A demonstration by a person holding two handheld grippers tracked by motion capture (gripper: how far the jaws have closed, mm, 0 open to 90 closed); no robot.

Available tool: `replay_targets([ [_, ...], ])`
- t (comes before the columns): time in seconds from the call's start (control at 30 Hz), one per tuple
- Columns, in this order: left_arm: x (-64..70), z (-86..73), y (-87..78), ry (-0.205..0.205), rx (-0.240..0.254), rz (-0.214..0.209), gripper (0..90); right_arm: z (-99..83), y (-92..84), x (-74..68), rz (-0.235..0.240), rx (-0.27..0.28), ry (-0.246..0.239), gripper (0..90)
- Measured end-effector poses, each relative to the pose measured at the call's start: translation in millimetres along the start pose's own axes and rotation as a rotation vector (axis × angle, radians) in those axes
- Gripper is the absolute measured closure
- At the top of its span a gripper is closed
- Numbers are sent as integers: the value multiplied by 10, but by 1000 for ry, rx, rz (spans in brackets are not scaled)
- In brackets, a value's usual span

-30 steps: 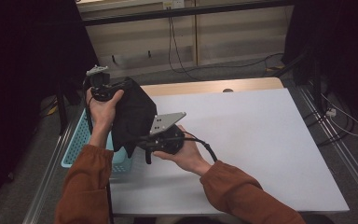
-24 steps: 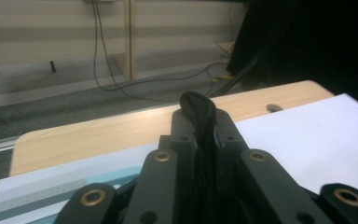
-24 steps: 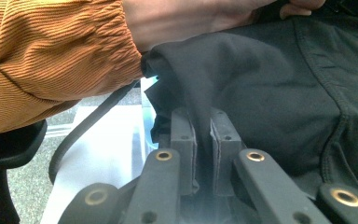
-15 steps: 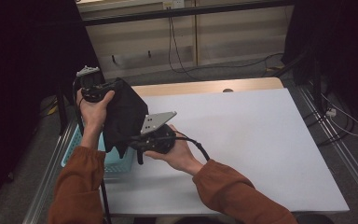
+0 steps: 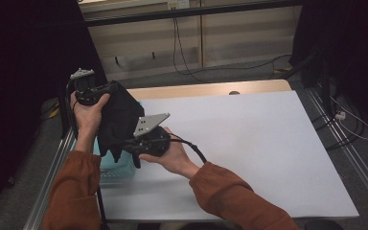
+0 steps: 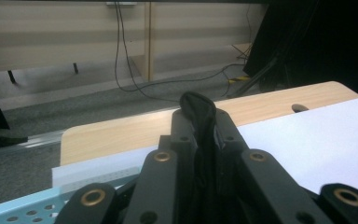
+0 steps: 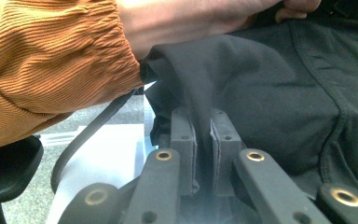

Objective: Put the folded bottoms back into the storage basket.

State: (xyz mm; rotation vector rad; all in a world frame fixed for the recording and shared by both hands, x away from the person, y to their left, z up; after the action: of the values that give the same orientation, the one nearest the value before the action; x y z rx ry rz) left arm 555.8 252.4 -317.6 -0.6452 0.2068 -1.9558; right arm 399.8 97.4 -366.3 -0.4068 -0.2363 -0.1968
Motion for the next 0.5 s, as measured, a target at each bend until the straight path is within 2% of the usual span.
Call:
replay_targets([
  [0.5,-277,-34,-27,-4,-1,50,820,20,247,24,10,0,20,829],
])
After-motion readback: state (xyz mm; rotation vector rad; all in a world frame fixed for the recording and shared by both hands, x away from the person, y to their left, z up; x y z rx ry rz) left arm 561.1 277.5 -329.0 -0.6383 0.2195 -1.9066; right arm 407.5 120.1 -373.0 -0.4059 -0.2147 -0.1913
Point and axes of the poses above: each handheld gripper's, and its own axes: y roughly forward along the jaws, z roughly out of its top, x roughly to its right, the point moved 5 cm from there along y, roughly forward along the jaws, and after that the axes turned 15 degrees about -y, right-handed, at the moved point
